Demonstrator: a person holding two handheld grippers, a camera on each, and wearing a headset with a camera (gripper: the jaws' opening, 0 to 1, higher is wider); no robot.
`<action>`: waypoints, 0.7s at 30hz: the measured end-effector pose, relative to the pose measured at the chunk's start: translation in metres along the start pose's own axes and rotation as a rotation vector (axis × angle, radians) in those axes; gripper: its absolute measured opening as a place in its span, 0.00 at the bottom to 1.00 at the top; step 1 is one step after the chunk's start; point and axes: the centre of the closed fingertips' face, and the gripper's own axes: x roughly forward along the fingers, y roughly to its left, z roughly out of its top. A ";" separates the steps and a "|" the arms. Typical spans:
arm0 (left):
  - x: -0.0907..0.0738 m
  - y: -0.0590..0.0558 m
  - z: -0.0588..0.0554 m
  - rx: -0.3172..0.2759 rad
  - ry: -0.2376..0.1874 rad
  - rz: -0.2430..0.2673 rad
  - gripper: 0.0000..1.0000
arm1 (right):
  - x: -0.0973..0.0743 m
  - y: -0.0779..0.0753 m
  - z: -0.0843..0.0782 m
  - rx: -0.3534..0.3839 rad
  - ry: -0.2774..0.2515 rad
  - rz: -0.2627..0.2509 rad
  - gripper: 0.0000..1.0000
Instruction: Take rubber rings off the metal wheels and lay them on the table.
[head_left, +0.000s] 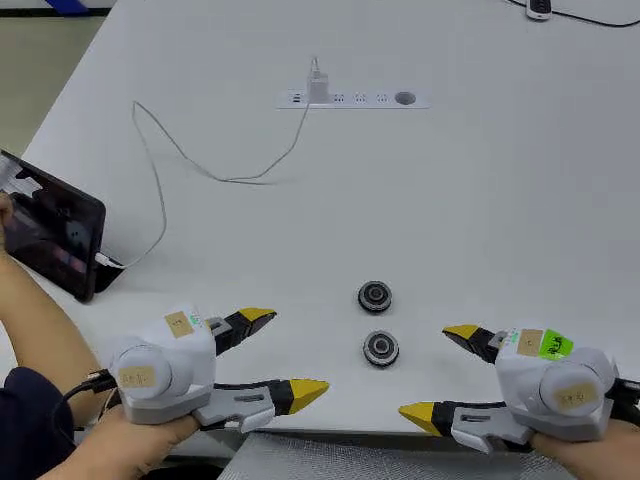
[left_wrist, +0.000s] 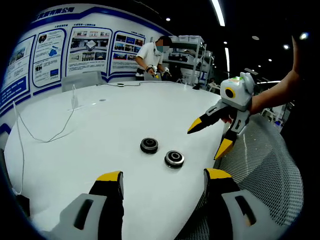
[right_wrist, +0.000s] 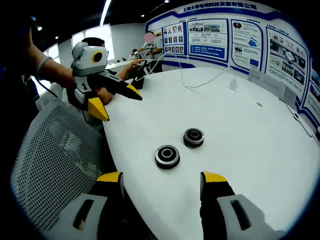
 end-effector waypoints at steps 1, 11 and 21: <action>0.001 -0.001 0.000 0.003 0.003 -0.004 0.66 | 0.001 0.000 0.000 0.000 0.001 0.003 0.59; 0.016 -0.009 0.005 0.031 0.019 -0.053 0.59 | 0.010 0.000 0.004 0.012 -0.007 0.012 0.51; 0.034 -0.013 0.013 0.073 0.036 -0.092 0.50 | 0.017 0.002 0.004 0.033 -0.007 0.026 0.44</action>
